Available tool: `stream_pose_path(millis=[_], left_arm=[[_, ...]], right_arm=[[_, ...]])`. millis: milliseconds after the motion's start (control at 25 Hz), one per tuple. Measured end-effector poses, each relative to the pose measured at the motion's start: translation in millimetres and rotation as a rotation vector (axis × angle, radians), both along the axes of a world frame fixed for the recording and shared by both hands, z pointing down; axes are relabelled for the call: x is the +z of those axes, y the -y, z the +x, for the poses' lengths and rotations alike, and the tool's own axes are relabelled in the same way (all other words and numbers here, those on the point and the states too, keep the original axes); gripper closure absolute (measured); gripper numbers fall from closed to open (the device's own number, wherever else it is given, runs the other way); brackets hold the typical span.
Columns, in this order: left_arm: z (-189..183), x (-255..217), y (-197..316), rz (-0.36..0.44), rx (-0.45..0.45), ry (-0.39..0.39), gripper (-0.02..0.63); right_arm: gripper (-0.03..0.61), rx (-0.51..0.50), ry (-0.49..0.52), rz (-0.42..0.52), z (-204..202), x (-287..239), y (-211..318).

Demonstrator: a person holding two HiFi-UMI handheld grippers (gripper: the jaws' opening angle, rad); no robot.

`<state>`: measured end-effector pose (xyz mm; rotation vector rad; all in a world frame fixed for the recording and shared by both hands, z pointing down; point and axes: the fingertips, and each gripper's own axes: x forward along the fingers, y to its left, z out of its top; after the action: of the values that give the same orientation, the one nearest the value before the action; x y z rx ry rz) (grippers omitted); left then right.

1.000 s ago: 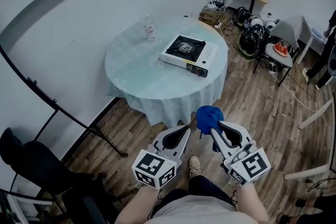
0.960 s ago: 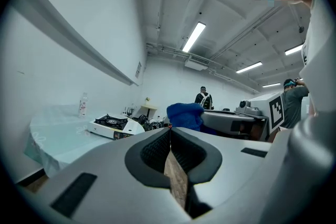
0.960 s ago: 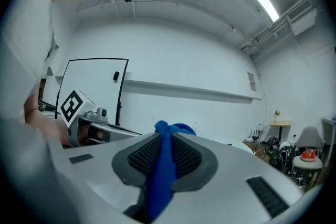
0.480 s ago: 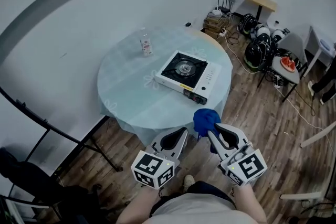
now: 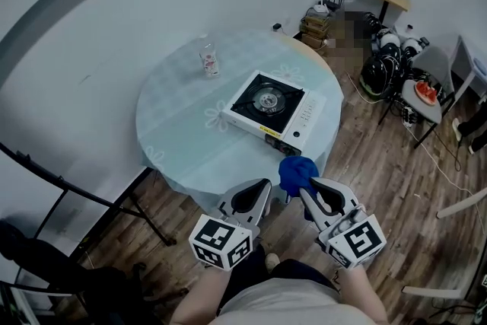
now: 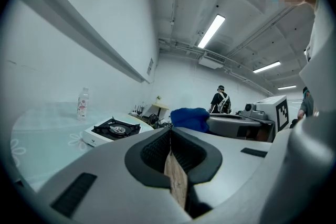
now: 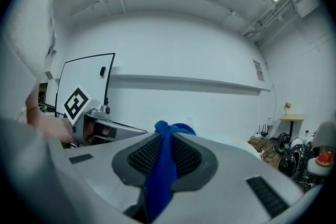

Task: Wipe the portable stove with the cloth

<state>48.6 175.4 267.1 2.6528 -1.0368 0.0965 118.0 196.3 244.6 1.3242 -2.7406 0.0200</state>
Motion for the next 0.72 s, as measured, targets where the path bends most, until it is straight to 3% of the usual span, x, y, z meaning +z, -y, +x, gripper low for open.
stream_pose_path(millis=[280, 720], left_arm=[[-9, 15, 33, -0.033, -0.015, 0.003, 0.591], [-40, 26, 133, -0.065, 0.006, 0.011, 0.591]], right_arm=[[0.508, -0.001, 0.0, -0.029, -4, 13, 31], [0.509, 0.02, -0.016, -0.036, -37, 14, 133]])
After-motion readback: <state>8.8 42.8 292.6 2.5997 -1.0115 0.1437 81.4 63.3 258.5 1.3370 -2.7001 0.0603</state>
